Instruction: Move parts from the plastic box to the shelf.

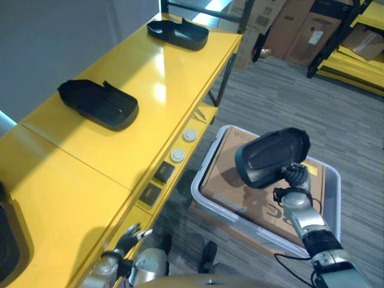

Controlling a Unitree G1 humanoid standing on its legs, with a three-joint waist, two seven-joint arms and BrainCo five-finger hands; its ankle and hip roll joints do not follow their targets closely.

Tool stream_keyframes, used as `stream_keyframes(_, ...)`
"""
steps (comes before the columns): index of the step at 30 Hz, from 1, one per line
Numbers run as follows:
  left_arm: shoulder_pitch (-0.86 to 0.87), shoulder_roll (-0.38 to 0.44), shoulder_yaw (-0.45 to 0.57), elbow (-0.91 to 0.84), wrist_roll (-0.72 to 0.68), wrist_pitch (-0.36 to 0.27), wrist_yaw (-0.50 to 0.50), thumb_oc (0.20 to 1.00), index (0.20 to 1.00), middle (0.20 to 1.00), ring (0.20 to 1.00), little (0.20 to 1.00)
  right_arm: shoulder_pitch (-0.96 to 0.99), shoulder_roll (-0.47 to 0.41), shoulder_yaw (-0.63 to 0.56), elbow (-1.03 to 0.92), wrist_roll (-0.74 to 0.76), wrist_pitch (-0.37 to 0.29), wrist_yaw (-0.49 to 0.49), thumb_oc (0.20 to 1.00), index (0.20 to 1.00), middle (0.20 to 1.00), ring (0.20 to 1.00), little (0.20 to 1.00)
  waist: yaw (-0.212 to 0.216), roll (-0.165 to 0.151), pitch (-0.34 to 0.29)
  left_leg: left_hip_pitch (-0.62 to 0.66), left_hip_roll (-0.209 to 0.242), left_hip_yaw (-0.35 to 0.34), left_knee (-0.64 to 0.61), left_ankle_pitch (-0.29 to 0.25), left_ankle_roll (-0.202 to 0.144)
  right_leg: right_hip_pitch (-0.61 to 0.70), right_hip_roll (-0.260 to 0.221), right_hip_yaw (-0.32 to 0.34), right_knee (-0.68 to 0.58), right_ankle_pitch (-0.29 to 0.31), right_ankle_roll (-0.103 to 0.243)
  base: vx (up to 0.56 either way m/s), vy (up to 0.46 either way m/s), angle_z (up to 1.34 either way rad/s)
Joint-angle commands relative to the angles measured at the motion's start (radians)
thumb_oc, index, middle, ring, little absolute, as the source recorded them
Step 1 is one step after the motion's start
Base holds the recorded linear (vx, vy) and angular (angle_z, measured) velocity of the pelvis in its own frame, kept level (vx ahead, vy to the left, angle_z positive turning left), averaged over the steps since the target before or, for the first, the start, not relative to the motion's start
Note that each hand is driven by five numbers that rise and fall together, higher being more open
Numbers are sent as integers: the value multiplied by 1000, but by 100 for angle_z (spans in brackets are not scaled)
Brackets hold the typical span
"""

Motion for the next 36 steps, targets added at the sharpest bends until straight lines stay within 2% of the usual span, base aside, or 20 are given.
stream_keyframes(1,-150,139,51,-87,-182,34,-114,1000,1000,1000,1000,1000,-25,-123,21,-47,-72,-68,-1,200,200,200,200,200,20,15,-90,-29,28,54,37,-56,-18,19,-43,29,28,-47,80,32,-26,-1)
stream_keyframes(4,-236,157,36,-229,-302,96,-157,1000,1000,1000,1000,1000,-46,-149,37,-42,-82,-98,32,200,200,200,200,200,3,19,-100,-17,32,61,32,-53,-19,26,-40,33,26,-45,81,0,0,0)
stream_keyframes(10,-432,127,-7,-284,-405,153,-94,1000,1000,1000,1000,1000,-141,-178,105,-41,-102,-88,113,200,200,200,200,200,-39,18,-118,5,37,80,20,-48,-26,29,-28,55,23,-42,80,18,-23,-16)
stream_keyframes(12,-531,128,-25,-235,-376,161,-49,1000,1000,1000,1000,1000,-186,-183,138,-36,-122,-82,156,200,200,200,200,200,-66,18,-135,17,41,95,12,-47,-29,29,-20,71,22,-43,81,41,-36,-26)
stream_keyframes(13,-574,121,-39,-197,-404,197,-20,1000,1000,1000,1000,1000,-207,-187,151,-38,-123,-79,181,200,200,200,200,200,-83,18,-142,26,43,106,10,-48,-30,29,-16,81,22,-43,81,38,-27,-25)
stream_keyframes(15,-607,114,-45,-159,-420,222,5,1000,1000,1000,1000,1000,-218,-183,162,-35,-125,-83,197,200,200,200,200,200,-98,19,-147,32,45,115,7,-48,-31,29,-12,89,22,-44,82,33,-19,-21)
stream_keyframes(20,-689,70,-100,-26,-394,293,20,1000,1000,1000,1000,1000,-260,-179,190,-33,-138,-92,249,200,200,200,200,200,-139,20,-161,47,50,144,5,-53,-32,24,-3,111,20,-41,82,23,-25,-18)
stream_keyframes(24,-739,14,-151,43,-384,333,53,1000,1000,1000,1000,1000,-306,-175,220,-46,-157,-66,279,200,200,200,200,200,-167,17,-168,58,51,161,3,-61,-31,22,2,126,15,-40,84,13,-34,-14)
stream_keyframes(28,-766,-31,-180,66,-454,334,128,1000,1000,1000,1000,1000,-321,-180,237,-49,-172,-54,322,200,200,200,200,200,-187,13,-172,66,51,173,1,-66,-31,18,7,139,11,-36,86,1,-32,-11)
stream_keyframes(36,-786,-116,-142,117,-651,225,281,1000,1000,1000,1000,1000,-327,-165,267,-33,-201,-55,403,200,200,200,200,200,-206,2,-174,80,51,183,-1,-69,-31,21,10,147,6,-31,87,-6,-23,-7)
